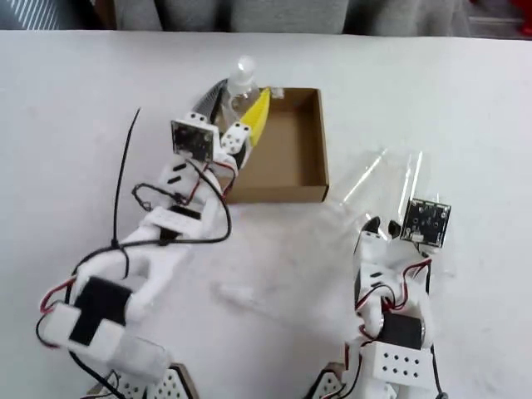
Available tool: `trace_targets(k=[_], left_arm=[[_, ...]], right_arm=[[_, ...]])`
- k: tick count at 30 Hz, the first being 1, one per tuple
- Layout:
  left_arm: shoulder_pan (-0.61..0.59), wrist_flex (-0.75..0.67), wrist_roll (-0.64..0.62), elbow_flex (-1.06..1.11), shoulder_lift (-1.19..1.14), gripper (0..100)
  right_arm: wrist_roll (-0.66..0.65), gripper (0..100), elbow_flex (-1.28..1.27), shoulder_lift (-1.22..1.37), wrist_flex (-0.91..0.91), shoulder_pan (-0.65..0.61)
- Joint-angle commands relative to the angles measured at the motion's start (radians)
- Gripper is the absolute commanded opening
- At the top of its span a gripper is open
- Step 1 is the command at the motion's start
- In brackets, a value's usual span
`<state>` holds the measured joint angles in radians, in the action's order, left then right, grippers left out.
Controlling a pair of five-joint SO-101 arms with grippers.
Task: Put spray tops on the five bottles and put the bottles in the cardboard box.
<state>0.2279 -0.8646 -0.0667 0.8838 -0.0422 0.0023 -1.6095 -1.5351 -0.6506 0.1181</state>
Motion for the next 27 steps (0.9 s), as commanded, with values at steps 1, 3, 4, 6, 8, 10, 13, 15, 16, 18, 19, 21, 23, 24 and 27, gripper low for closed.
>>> trace_targets(k=[1,3,4,6,8,10,13,15,16,18,19,21,23,24,27], left_arm=[[-0.044,-0.031,-0.005,-0.18,-0.14,11],[-0.056,-0.031,-0.028,-0.242,-0.209,11],[-0.061,-0.031,-0.044,-0.275,-0.24,11],[-0.068,-0.031,-0.06,-0.338,-0.297,11],[-0.07,-0.031,-0.058,-0.387,-0.348,11],[-0.073,-0.031,-0.055,-0.417,-0.39,11],[-0.074,-0.031,-0.052,-0.456,-0.441,11],[-0.084,-0.031,-0.052,-0.48,-0.466,11],[-0.087,-0.031,-0.052,-0.489,-0.478,11],[-0.094,-0.031,-0.052,-0.508,-0.495,11],[-0.099,-0.031,-0.052,-0.516,-0.504,11],[-0.101,-0.028,-0.052,-0.534,-0.522,11],[-0.101,-0.026,-0.052,-0.549,-0.542,11],[-0.101,-0.026,-0.052,-0.559,-0.552,11],[-0.101,-0.026,-0.052,-0.582,-0.578,11]], right_arm=[[-0.008,7.0,0.012,-0.012,0.019,0.01],[-0.008,7.0,0.012,-0.012,0.019,0.008],[-0.008,7.0,0.011,-0.012,0.019,0.008],[-0.008,7.0,0.011,-0.012,0.019,0.007],[-0.008,7.0,0.011,-0.012,0.019,0.007],[-0.008,7.0,0.011,-0.012,0.019,0.007],[-0.008,7.0,0.011,-0.012,0.019,0.007],[-0.008,7.0,0.011,-0.012,0.019,0.005],[-0.009,7.0,0.011,-0.012,0.019,0.005],[-0.009,7.0,0.008,-0.012,0.019,0.005],[-0.009,7.0,0.003,-0.012,0.019,0.005],[-0.009,7.0,0.002,-0.012,0.019,0.004],[-0.009,7.0,0.002,-0.012,0.019,0.004],[-0.009,7.0,0.002,-0.012,0.019,0.004],[-0.009,7.0,0.002,-0.012,0.019,0.005]])
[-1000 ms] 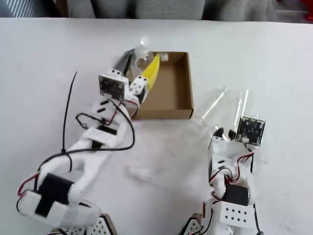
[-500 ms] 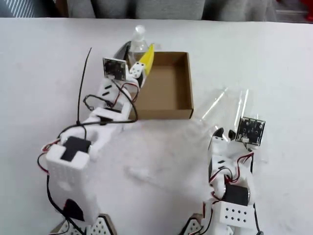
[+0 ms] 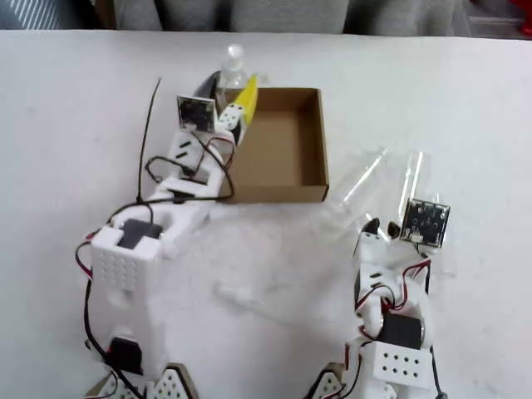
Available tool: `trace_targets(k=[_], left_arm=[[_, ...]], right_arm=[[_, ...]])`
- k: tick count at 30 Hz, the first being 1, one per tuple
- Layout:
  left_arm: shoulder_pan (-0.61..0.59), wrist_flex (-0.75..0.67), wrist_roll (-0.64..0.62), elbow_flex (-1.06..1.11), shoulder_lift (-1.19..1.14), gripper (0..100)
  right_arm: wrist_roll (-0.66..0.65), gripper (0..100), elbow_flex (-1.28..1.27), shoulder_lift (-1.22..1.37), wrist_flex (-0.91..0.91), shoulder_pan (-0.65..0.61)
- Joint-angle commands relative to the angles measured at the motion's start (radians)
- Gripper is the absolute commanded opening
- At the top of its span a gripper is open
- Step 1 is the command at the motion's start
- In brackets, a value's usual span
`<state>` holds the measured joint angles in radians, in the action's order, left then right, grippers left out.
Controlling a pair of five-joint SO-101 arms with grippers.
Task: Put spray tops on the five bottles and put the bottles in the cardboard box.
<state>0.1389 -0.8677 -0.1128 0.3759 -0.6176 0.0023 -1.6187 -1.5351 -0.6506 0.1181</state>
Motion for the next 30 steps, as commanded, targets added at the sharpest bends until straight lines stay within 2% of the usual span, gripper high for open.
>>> trace_targets(k=[1,12,16,20,30], left_arm=[[-0.012,-0.023,-0.006,-0.08,-0.012,11],[-0.05,-0.02,-0.012,-0.196,-0.114,11],[-0.042,-0.018,-0.009,-0.198,-0.127,11],[-0.033,0.041,-0.006,-0.204,-0.128,11],[-0.033,0.051,-0.006,-0.224,-0.134,11]], right_arm=[[-0.009,7.0,0.011,-0.012,0.019,0.005],[-0.009,7.0,0.009,-0.012,0.019,0.007],[-0.009,7.0,0.009,-0.012,0.019,0.007],[-0.009,7.0,0.009,-0.012,0.019,0.007],[-0.009,7.0,0.009,-0.012,0.019,0.007]])
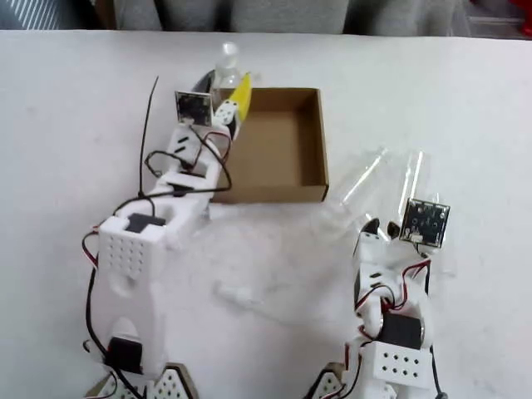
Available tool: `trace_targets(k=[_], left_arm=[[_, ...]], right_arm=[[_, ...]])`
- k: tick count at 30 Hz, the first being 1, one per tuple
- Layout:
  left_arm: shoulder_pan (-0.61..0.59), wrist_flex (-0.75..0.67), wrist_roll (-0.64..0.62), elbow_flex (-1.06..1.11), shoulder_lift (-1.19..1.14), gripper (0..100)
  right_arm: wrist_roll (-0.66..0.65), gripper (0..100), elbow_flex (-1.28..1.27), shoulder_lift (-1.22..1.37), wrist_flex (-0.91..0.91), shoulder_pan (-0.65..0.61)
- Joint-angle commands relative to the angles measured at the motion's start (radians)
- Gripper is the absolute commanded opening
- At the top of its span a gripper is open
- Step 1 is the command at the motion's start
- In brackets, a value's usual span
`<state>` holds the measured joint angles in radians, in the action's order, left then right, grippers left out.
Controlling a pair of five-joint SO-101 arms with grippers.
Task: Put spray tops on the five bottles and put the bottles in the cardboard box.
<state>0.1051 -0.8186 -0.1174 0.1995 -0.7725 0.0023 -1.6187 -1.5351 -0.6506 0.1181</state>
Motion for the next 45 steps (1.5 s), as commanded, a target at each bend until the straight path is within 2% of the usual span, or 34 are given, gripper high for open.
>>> trace_targets(k=[1,7,11,16,40,45], left_arm=[[0.001,0.002,-0.002,-0.046,0.021,11],[0.002,0.066,-0.002,-0.052,0.021,12],[0.002,0.081,-0.003,-0.044,0.021,24],[-0.002,0.201,-0.002,-0.054,0.031,34],[-0.027,0.207,-0.011,-0.041,0.101,31],[-0.027,0.258,-0.011,-0.002,0.2,31]], right_arm=[[-0.009,7.0,0.009,-0.012,0.019,0.007],[-0.009,7.0,0.009,-0.012,0.019,0.007],[-0.009,7.0,0.009,-0.012,0.019,0.008],[-0.009,7.0,0.009,-0.012,0.019,0.008],[-0.009,7.0,0.008,-0.012,0.019,0.008],[-0.009,7.0,0.008,-0.012,0.019,0.007]])
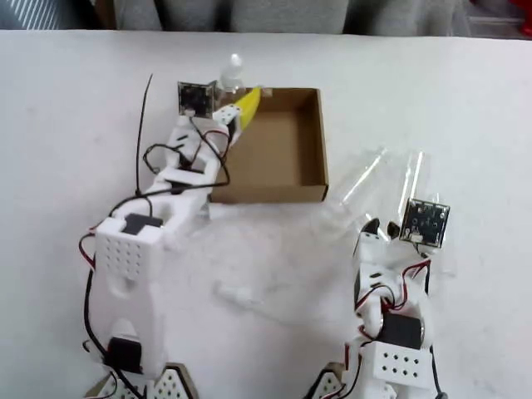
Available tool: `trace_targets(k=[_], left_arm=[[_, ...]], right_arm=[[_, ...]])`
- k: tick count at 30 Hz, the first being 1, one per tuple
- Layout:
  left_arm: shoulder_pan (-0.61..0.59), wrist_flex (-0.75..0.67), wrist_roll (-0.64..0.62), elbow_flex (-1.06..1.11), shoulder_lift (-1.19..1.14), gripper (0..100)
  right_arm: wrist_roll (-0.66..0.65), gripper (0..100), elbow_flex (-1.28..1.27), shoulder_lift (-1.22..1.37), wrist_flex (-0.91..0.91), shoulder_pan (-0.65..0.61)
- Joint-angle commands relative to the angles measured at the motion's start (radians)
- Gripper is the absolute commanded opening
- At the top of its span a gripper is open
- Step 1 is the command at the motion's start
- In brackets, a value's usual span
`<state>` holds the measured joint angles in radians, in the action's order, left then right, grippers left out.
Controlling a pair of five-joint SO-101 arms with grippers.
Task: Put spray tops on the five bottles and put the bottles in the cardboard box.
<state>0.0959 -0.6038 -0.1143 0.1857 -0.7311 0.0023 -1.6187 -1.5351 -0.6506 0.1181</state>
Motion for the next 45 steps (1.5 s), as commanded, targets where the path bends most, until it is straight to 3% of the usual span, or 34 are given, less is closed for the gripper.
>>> trace_targets(k=[1,14,17,21,28,40,42,45], left_arm=[[-0.015,0.049,-0.014,0.034,0.183,31],[0.001,0.055,-0.012,0.264,0.417,31],[0.008,0.112,-0.012,0.324,0.506,31],[0.007,0.308,-0.012,0.354,0.656,31],[0.012,0.787,-0.012,0.348,0.923,31],[0.016,1.309,-0.014,0.35,1.287,31],[0.016,1.381,-0.014,0.35,1.333,27],[0.013,1.448,-0.005,0.358,1.391,12]], right_arm=[[-0.009,7.0,0.008,-0.012,0.019,0.007],[-0.009,7.0,0.008,-0.012,0.019,0.007],[-0.009,7.0,-0.005,-0.012,0.027,0.005],[-0.031,6.8,-0.014,-0.012,0.047,0.007],[-0.068,6.7,-0.023,-0.012,0.048,0.002],[-0.068,6.7,-0.025,-0.012,0.048,0.002],[-0.068,6.7,-0.026,-0.012,0.048,0.002],[-0.068,6.7,-0.026,-0.012,0.048,0.002]])
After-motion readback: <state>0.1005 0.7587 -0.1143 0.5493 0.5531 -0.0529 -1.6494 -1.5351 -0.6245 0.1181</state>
